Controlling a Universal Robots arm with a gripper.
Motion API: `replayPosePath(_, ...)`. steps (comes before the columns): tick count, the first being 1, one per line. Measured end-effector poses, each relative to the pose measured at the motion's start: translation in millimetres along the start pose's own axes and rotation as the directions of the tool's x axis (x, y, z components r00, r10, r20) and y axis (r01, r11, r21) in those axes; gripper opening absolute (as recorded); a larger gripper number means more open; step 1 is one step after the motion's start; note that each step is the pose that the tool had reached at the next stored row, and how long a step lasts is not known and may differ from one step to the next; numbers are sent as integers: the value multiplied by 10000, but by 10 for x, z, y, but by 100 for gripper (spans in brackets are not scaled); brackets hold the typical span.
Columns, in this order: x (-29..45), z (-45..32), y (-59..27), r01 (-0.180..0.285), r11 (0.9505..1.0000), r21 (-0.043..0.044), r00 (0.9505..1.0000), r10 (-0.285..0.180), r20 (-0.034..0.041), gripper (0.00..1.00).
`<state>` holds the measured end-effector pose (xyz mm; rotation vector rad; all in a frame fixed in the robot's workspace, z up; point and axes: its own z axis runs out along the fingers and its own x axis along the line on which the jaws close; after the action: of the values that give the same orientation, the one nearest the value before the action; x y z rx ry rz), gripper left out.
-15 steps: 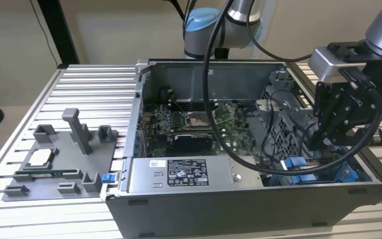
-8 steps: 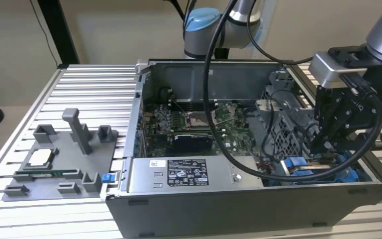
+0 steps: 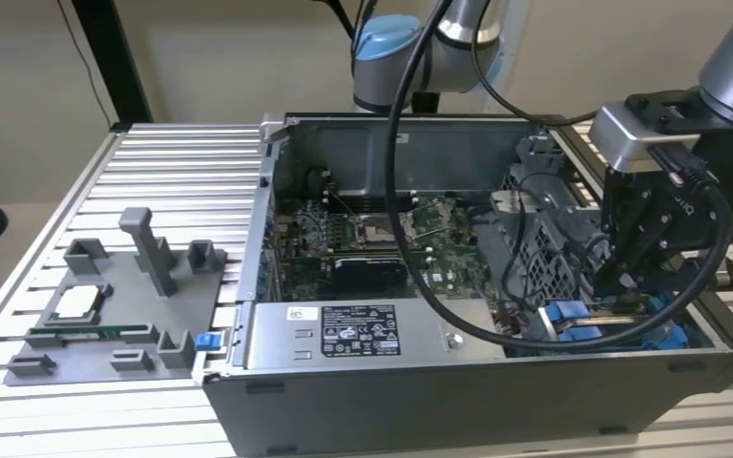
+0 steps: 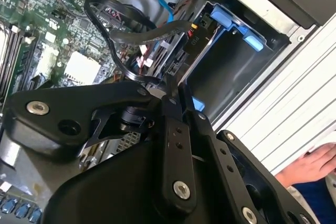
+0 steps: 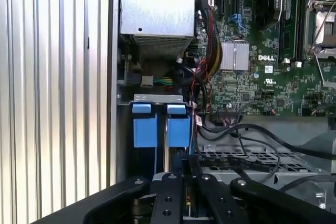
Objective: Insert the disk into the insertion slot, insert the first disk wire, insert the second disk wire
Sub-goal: 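Insert the second disk wire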
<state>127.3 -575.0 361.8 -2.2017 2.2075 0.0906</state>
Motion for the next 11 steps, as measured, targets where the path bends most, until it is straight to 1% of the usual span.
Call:
replayPosePath(4,11,8,24,4,10000,49,10000,-4,0,0)
replayPosePath(7,11,9,25,6,10000,54,10000,-6,0,0)
replayPosePath(8,12,19,26,7,10000,88,10000,-7,1,0)
replayPosePath(11,12,20,25,7,10000,89,10000,-7,1,0)
